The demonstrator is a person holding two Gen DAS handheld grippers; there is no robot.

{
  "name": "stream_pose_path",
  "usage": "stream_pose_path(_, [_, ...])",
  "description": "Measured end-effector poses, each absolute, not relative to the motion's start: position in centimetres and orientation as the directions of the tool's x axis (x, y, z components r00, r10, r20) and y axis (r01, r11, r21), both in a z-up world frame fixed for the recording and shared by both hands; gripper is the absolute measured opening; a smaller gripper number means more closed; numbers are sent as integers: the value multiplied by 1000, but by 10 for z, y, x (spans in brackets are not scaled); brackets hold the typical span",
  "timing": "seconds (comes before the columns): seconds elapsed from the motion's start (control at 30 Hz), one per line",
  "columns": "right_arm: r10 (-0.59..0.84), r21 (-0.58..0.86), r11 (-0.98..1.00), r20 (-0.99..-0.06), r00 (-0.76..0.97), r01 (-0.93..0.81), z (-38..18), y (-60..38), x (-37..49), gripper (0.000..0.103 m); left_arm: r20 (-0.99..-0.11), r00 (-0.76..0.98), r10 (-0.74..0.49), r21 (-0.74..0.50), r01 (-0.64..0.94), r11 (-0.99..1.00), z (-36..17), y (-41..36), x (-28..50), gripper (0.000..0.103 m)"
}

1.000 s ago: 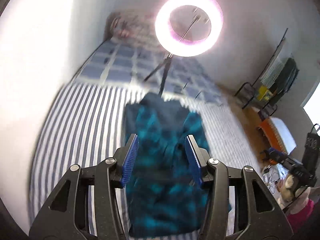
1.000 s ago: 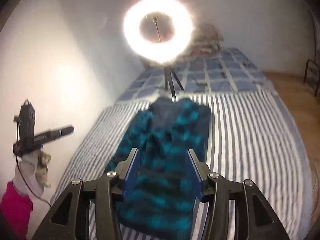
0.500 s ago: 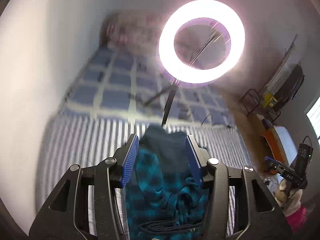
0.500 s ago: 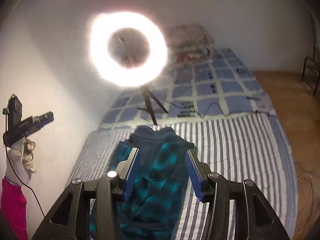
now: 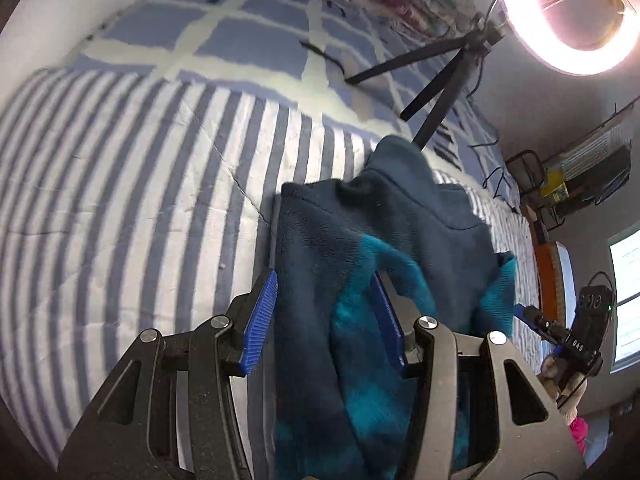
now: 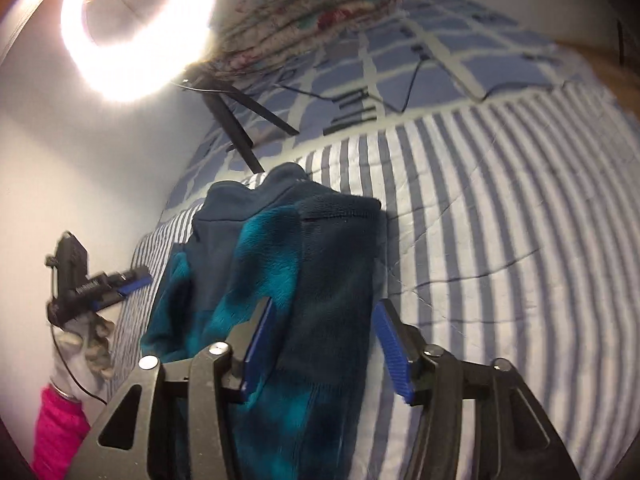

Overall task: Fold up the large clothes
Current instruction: 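Grasp the collar end of the folded shirt with both tools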

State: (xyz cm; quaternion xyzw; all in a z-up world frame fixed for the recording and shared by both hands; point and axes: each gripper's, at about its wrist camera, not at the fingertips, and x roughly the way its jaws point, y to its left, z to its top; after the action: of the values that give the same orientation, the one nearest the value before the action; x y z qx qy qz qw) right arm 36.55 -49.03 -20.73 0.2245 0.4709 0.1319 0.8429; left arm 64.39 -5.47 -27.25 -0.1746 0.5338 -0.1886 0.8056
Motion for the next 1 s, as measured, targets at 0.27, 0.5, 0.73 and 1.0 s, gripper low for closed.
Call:
stream_pose_path(0.27, [343,375,927,-804,485,-34,-232,-464,388,8,-796,358,-488,-451,188,873,-288,-84,658,46])
stream_pose_path(0.5, [294,258,956,-820,490,-143,-227,-455,387,18,-789,379,-483,-436,206,876,-293,-89,668,44])
stream_pose_path(0.73, [400,446,894,-755,520,-39,-239,-475,411,38,-800,391,-455,-400,218,890,-293,-100,670,14])
stream_pose_path(1.0, [301,283,951,-776,555,-120,-216,-445,409,6,-767,468,-439,-393,197,898,-274,-97,654,10])
